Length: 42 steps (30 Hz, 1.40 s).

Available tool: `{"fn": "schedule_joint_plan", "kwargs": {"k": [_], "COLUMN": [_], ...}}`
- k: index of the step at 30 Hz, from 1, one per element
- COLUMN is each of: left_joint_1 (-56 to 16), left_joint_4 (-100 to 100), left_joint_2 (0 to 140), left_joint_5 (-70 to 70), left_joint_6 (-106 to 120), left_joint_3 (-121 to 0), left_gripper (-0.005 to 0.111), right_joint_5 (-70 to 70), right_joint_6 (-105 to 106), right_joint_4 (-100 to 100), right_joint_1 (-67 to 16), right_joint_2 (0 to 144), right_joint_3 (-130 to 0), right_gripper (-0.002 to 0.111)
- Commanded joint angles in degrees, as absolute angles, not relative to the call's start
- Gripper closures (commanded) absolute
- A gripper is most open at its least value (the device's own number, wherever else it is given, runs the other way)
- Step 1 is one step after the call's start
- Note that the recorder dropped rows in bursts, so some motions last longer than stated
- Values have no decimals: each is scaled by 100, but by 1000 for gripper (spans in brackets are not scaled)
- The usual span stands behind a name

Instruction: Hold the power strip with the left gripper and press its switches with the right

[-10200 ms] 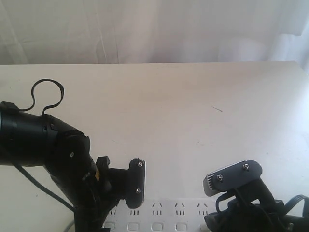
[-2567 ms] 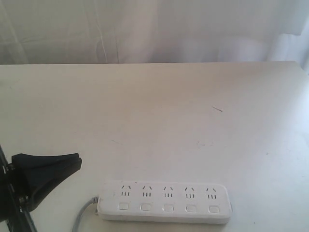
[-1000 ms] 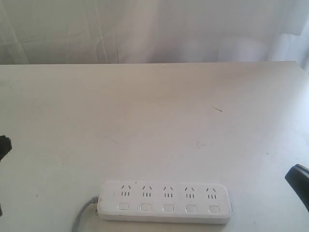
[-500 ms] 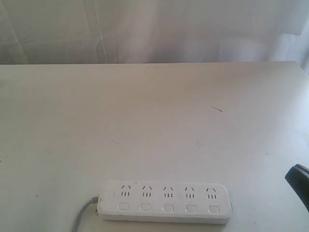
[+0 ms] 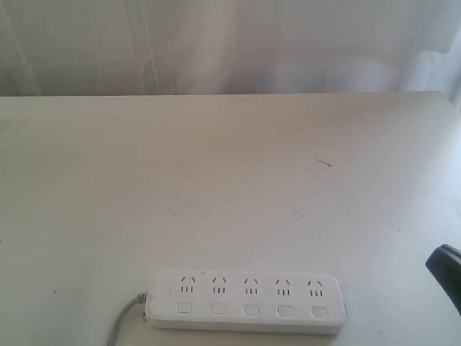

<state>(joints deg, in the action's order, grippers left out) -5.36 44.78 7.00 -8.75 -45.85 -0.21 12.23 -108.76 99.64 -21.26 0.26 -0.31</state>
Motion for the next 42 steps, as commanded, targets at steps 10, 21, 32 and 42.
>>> {"fn": "schedule_joint_plan", "kwargs": {"k": [10,21,32,42], "left_joint_1": [-536,-536,-536,-536], "left_joint_4": [4204,1301,-247,-261], "left_joint_2": [676,676,676,676], "left_joint_5": [-1635,-433,440,1399], "left_joint_6": [-4640,-1498,-319,-2930], "left_joint_3": [0,0,0,0], "left_gripper": [107,107,107,107], "right_joint_5": [1167,1167,1167,1167], "right_joint_6": [-10810,-10810,-10810,-10810], "right_joint_4": [9995,9995,9995,9995], "right_joint_1": [-2105,-2105,-2105,-2105], "right_joint_2": [0,0,0,0], "right_joint_3": [0,0,0,0], "right_gripper": [108,108,108,108]}}
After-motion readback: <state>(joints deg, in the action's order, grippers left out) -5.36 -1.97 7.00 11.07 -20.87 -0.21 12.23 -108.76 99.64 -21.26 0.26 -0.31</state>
